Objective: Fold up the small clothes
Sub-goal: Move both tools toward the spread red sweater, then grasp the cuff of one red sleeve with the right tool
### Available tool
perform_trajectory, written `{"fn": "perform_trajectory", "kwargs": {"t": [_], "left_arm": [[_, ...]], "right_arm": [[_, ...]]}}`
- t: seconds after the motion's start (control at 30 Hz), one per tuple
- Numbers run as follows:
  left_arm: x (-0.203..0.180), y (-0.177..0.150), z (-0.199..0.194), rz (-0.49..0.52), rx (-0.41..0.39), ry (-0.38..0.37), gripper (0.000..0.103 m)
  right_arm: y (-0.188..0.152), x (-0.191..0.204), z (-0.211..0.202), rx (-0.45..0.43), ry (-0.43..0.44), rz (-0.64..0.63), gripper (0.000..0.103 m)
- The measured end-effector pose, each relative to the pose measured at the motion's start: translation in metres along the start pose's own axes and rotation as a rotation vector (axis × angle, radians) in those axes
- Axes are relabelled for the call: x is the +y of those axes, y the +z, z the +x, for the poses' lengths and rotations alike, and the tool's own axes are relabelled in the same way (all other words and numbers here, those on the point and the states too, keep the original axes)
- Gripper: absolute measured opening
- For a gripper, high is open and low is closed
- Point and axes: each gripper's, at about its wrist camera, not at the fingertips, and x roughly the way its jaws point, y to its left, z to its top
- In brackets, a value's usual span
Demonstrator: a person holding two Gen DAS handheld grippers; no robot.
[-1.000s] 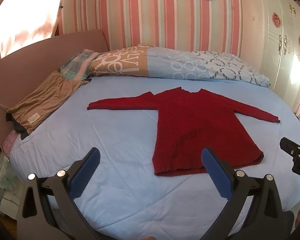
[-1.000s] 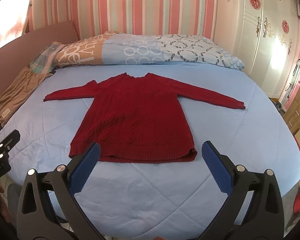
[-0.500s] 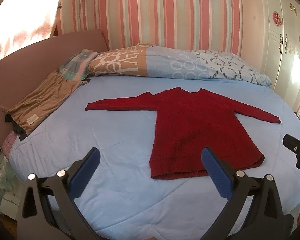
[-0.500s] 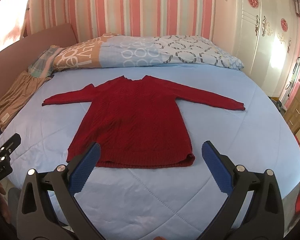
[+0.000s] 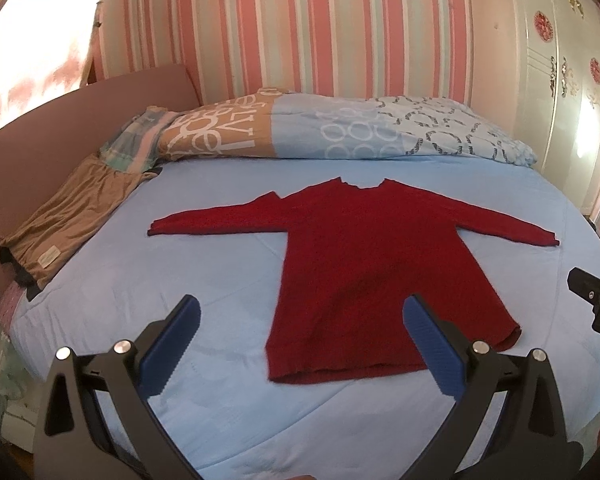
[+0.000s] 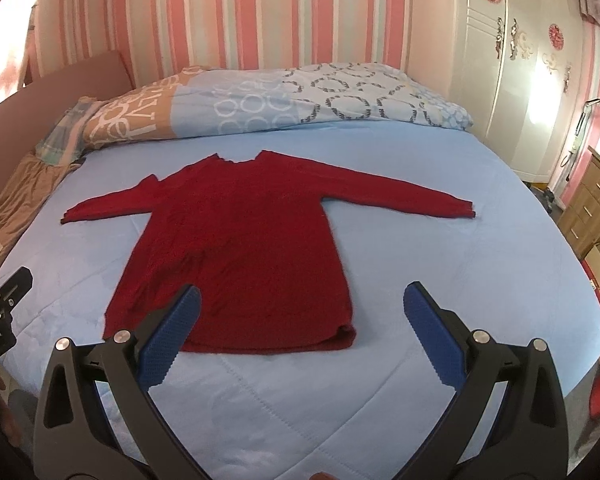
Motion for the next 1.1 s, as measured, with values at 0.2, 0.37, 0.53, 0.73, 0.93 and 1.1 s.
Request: {"fn": "perform_trajectory", "kwargs": {"t": [0.2,0.37,0.53,0.73,0.93,1.1], "left_arm": [[-0.027,0.016,0.015,0.036,-0.001,-0.018,0.102],[-0.044,0.027,0.030,0.041,0.000,-0.022,0.102],[-0.059,0.038,0.050,0.038,0.008,-0.015,0.102],[-0.080,0.051,0.078,0.037,0.007,-0.008,0.102],[-0.103,0.066,0.114,0.028,0.003,-0.017,0.102],[-0.124,0.070,0.146,0.023,0.008,-0.038,0.102]], "right_arm": [[0.010,-0.020,0.013,0.010,-0.010,0.023,0.100],[0.021,-0.035,0.027,0.014,-0.027,0.022,0.100],[0.030,-0.054,0.044,0.019,-0.039,0.020,0.100],[0.041,-0.076,0.070,0.021,-0.051,0.018,0.100],[0.056,-0.122,0.104,0.014,-0.106,0.039,0.100],[0.072,-0.176,0.130,-0.037,-0.118,0.082,0.100]]}}
